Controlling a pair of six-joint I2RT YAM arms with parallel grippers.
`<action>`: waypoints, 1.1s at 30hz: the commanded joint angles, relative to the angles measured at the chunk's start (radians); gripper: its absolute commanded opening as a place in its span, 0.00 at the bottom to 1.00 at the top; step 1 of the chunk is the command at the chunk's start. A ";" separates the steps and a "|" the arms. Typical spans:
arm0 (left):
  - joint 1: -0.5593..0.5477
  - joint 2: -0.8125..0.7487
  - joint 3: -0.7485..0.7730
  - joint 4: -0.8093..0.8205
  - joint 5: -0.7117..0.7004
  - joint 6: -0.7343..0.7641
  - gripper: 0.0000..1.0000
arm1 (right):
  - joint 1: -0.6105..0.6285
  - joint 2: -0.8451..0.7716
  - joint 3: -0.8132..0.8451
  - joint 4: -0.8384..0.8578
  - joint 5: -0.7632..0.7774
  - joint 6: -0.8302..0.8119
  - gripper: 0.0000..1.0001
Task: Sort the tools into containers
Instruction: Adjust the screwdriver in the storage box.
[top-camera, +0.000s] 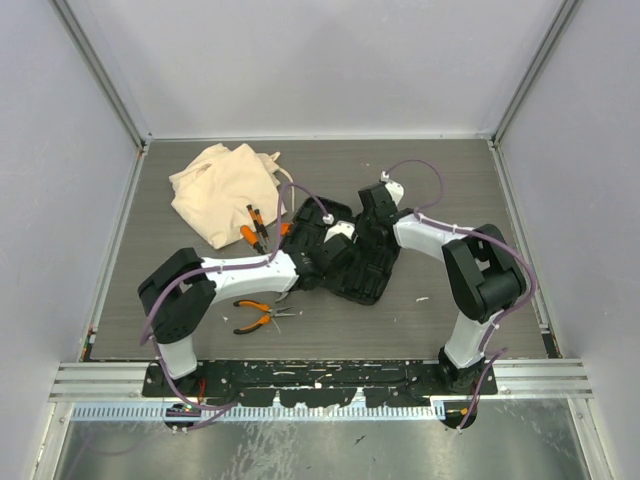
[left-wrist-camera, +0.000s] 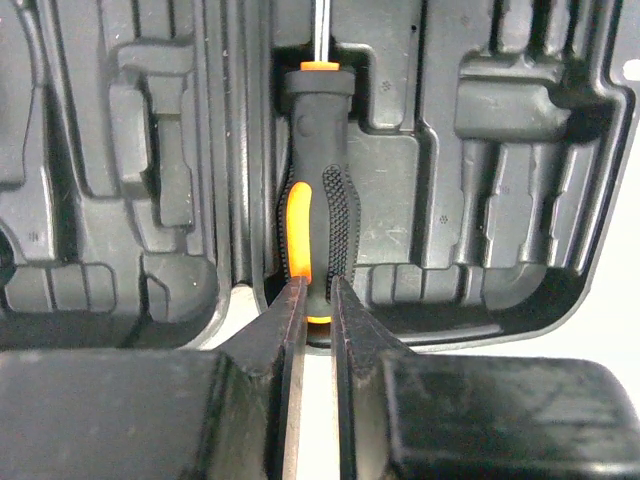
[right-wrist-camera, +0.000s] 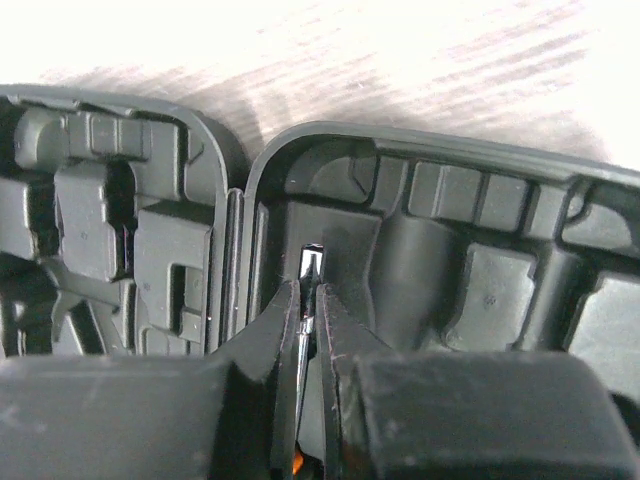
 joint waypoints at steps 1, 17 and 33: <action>-0.014 0.061 -0.135 -0.355 0.078 0.042 0.13 | 0.015 0.017 -0.144 -0.385 0.046 -0.027 0.01; -0.011 0.012 -0.053 -0.367 -0.001 0.111 0.18 | 0.004 -0.254 -0.065 -0.360 0.025 -0.015 0.17; -0.012 -0.017 -0.015 -0.327 -0.002 0.157 0.28 | -0.116 -0.454 -0.086 -0.270 -0.078 -0.084 0.37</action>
